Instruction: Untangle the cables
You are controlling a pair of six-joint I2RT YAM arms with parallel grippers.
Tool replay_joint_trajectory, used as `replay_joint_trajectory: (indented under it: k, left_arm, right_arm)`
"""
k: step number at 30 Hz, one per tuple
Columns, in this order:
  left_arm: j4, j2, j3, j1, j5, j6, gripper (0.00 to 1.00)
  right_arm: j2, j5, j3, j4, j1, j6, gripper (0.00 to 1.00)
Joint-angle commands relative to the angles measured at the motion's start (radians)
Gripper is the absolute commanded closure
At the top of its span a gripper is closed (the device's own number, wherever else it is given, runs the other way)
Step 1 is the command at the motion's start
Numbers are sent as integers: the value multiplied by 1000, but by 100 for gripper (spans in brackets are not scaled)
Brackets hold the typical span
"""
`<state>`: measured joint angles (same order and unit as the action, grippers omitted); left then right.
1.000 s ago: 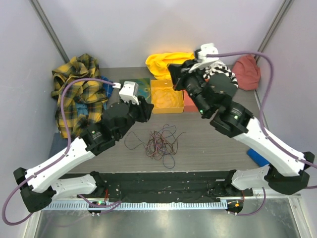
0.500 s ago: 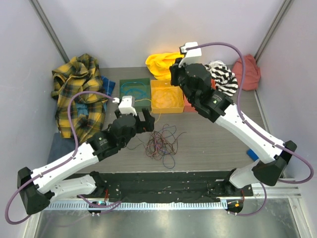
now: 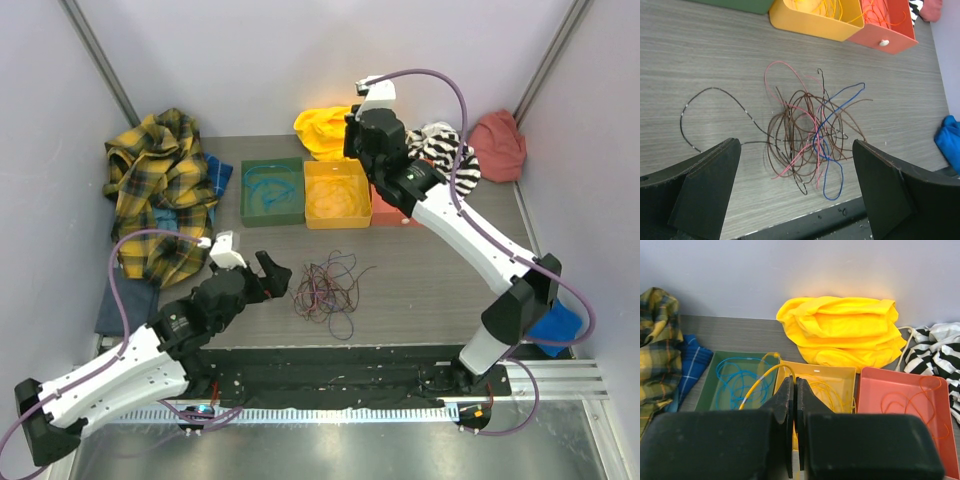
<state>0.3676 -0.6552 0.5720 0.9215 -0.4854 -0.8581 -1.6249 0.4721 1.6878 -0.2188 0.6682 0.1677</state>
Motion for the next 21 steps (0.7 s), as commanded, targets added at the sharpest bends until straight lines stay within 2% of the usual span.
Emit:
replay_joint_trajectory:
  k: [1, 21]
  left_arm:
    - [2, 55, -29, -1, 34, -48, 0]
    - [-10, 54, -83, -1, 70, -87, 0]
  right_arm:
    - [-19, -20, 69, 24, -35, 26, 99]
    - [-191, -35, 124, 55, -91, 42, 99]
